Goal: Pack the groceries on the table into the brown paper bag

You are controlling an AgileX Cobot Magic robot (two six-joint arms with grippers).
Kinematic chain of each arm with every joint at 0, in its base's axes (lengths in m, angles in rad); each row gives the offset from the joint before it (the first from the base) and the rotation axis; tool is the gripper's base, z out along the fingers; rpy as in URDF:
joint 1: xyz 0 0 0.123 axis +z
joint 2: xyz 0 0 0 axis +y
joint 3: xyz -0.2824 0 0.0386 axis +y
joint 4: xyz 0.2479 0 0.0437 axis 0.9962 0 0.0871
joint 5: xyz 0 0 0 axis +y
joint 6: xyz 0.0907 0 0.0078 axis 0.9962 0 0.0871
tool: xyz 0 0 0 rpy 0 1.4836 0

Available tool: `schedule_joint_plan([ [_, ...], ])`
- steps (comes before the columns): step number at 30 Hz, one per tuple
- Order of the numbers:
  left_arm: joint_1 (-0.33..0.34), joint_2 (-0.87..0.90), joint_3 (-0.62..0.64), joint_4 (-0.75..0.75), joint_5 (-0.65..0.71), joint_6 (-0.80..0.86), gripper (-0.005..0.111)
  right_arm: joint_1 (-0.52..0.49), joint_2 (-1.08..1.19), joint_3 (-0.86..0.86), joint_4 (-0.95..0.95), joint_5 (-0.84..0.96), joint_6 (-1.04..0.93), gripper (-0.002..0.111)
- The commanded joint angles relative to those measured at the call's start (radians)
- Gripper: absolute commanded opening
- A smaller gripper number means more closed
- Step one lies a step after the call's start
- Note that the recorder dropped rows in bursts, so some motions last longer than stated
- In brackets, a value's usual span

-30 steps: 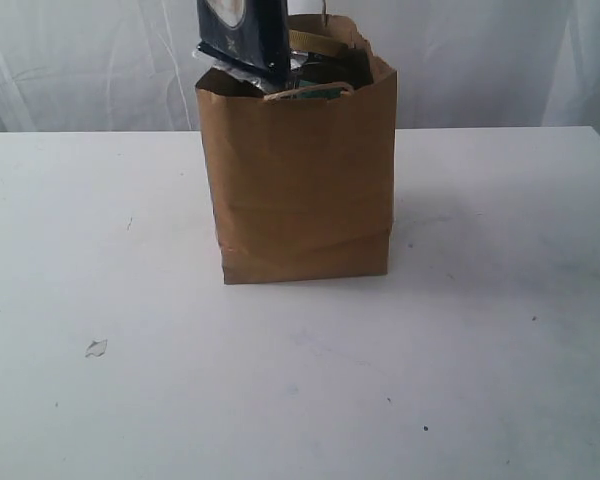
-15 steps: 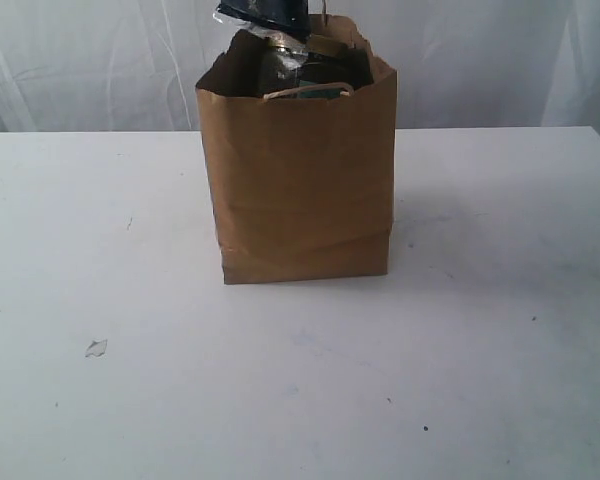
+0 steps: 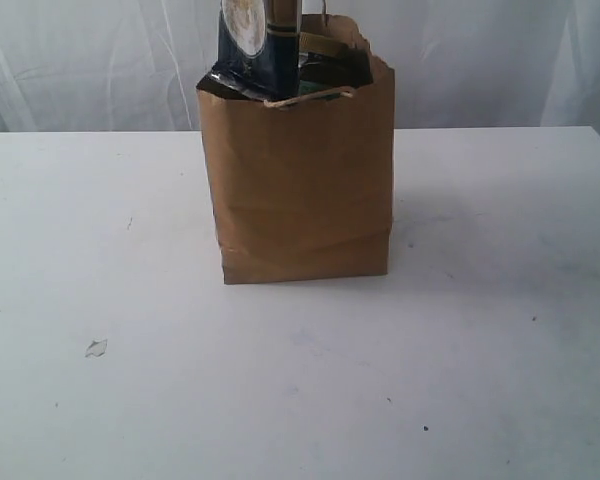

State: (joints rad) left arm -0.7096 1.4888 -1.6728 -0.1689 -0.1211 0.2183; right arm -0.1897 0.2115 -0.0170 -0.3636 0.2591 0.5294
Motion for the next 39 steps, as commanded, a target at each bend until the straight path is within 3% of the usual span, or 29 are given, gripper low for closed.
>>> schedule_joint_plan([
  [1,-0.001,-0.022,-0.013,0.003,-0.006,0.005,0.0,-0.004,0.0,0.003,-0.002,-0.002,-0.011,0.0],
  [16,-0.001,0.045,-0.013,0.0,0.034,0.006,0.0,-0.004,0.0,0.003,-0.002,-0.002,-0.011,0.0],
  [28,-0.001,0.055,-0.013,0.003,0.257,0.024,0.0,-0.004,0.0,0.003,-0.002,-0.002,-0.011,0.0],
  [39,-0.001,0.068,-0.013,0.065,0.309,0.024,0.0,-0.004,0.0,0.003,-0.002,-0.002,-0.011,0.0],
])
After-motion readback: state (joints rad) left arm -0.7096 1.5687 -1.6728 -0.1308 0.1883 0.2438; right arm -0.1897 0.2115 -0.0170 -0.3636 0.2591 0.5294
